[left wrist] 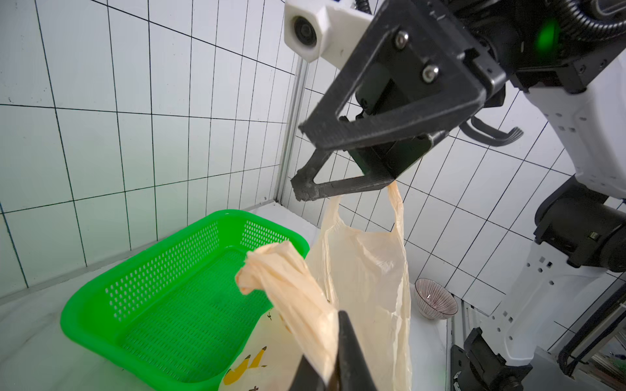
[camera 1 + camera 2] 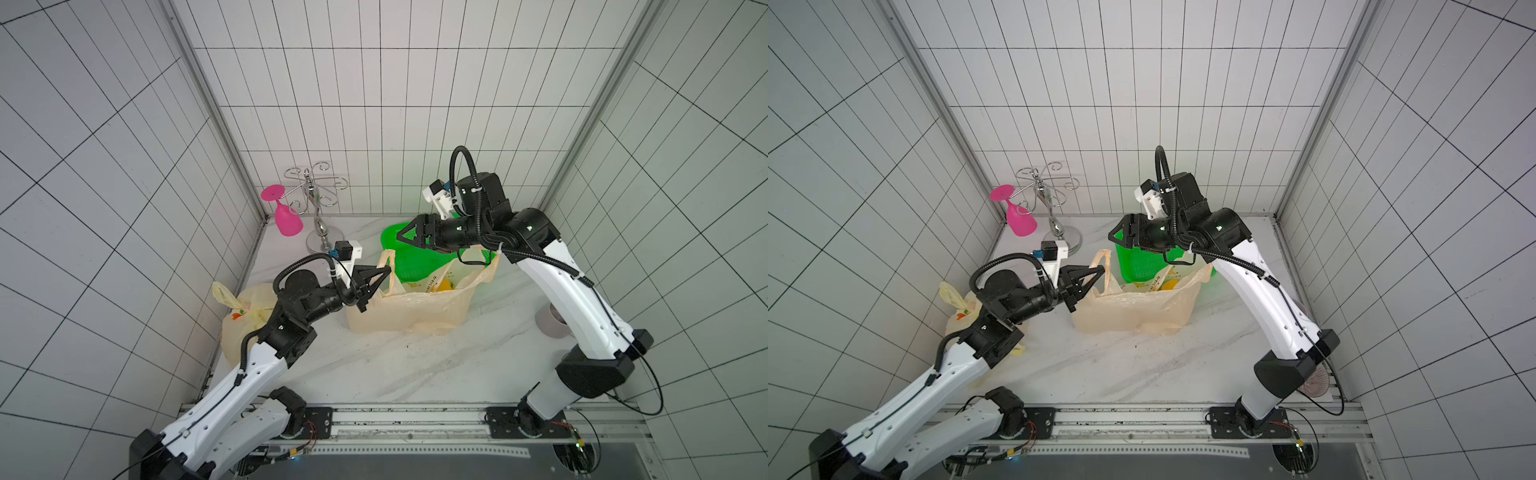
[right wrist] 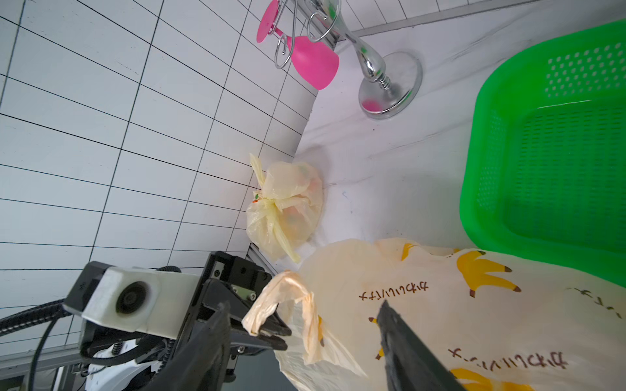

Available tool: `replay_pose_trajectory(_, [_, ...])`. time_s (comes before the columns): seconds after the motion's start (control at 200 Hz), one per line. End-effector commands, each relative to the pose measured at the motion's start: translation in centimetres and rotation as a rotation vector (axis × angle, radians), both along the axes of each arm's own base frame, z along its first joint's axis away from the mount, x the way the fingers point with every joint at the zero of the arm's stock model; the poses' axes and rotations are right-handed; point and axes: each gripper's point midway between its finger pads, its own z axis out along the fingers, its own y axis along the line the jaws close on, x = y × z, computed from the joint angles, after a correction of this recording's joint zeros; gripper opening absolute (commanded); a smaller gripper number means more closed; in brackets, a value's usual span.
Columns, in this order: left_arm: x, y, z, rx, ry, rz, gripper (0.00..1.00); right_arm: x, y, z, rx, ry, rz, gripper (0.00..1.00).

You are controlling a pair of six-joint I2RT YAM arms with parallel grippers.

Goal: Place the peach into a plastic bag & tie a knot
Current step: Adjust the plastic bag at the center of the board.

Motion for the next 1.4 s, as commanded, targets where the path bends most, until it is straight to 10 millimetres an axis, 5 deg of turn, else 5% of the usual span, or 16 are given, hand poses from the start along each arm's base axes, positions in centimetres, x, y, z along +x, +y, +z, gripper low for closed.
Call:
replay_pose_trajectory(0.0, [-0.2,-0.3,0.9,-0.002,-0.06,-0.014,0.1,-0.5,1.9,-0.8,0.039,0.082,0.025,0.69])
replay_pose_trajectory(0.405, [-0.5,-0.7,1.0,-0.006,-0.071,-0.029,0.1,-1.0,3.6,-4.0,-0.112,0.053,0.055,0.61])
replay_pose_trajectory(0.745, [0.6,-0.5,0.0,0.013,-0.013,0.017,0.11,-1.4,3.8,-1.6,-0.072,-0.033,0.07,0.05])
replay_pose_trajectory(0.87, [0.8,-0.3,-0.5,0.027,0.024,0.036,0.14,-1.1,3.4,-0.3,-0.059,-0.101,0.061,0.0])
replay_pose_trajectory(1.164, [1.6,1.6,-1.9,0.027,0.109,0.137,0.5,-1.6,4.2,0.7,0.0,-0.155,0.125,0.0])
replay_pose_trajectory(1.289, [0.7,-0.2,-2.1,-0.001,0.113,-0.009,0.74,-2.1,4.5,1.7,0.05,-0.171,0.155,0.0])
replay_pose_trajectory(1.394, [-0.3,-2.1,-2.2,-0.019,0.095,-0.145,0.83,-2.7,5.2,3.1,0.119,-0.18,0.199,0.0])
